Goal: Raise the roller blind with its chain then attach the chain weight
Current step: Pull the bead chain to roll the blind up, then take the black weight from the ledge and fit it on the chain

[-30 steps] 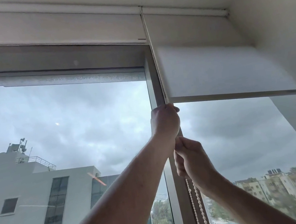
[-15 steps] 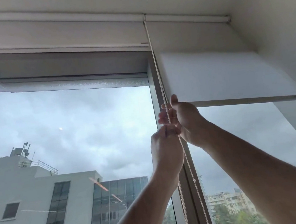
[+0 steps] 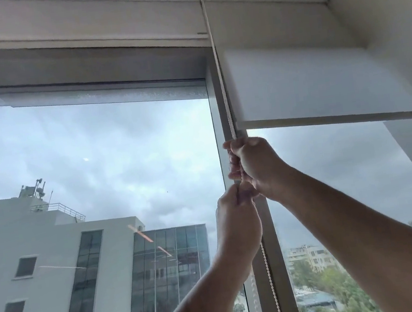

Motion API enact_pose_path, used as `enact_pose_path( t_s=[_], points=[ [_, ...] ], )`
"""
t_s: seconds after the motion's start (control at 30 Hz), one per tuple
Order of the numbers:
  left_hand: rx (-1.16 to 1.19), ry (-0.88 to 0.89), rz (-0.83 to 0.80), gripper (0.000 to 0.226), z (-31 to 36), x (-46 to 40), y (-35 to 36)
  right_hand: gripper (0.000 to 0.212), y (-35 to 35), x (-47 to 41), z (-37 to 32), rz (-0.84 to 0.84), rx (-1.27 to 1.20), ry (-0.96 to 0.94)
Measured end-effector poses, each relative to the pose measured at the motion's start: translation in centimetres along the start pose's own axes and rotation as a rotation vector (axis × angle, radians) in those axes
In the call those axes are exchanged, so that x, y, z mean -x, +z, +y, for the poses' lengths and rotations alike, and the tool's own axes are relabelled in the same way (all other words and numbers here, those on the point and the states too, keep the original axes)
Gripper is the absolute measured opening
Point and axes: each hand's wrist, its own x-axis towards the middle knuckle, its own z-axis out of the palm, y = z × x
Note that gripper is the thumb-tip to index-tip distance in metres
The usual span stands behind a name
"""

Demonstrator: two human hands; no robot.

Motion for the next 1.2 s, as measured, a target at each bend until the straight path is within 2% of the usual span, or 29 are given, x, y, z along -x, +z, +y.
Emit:
enact_pose_path(
  t_s=[0.1, 0.27, 0.33, 0.47, 0.6, 1.0, 1.2],
  points=[
    [-0.14, 0.073, 0.013, 0.035, -2.7, 1.9, 0.0, 0.027, -1.3, 1.6, 3.0, 0.05, 0.194, -0.098],
    [-0.291, 0.11, -0.021, 0.028, -6.7, 5.8, 0.4, 0.022, -3.1, 5.4, 9.1, 0.08, 0.384, -0.138],
    [-0.284, 0.074, -0.05, 0.024, -8.0, 7.5, 0.4, 0.019, -3.7, 7.3, 11.3, 0.087, 0.417, -0.132],
    [-0.275, -0.002, -0.099, 0.031, -10.1, 11.7, 0.4, 0.015, -5.0, 11.2, 15.3, 0.094, 0.415, -0.081],
    [-0.286, -0.099, -0.151, 0.021, -12.7, 16.3, 0.2, 0.015, -6.4, 15.0, 18.5, 0.11, 0.412, -0.022],
    [-0.249, -0.405, -0.309, 0.026, -18.7, 29.7, -0.2, 0.014, -10.7, 26.7, 26.5, 0.082, 0.456, 0.139],
    [-0.261, -0.533, -0.342, 0.021, -21.9, 35.5, -0.2, 0.016, -14.8, 31.9, 31.4, 0.166, 0.483, 0.254]
  ],
)
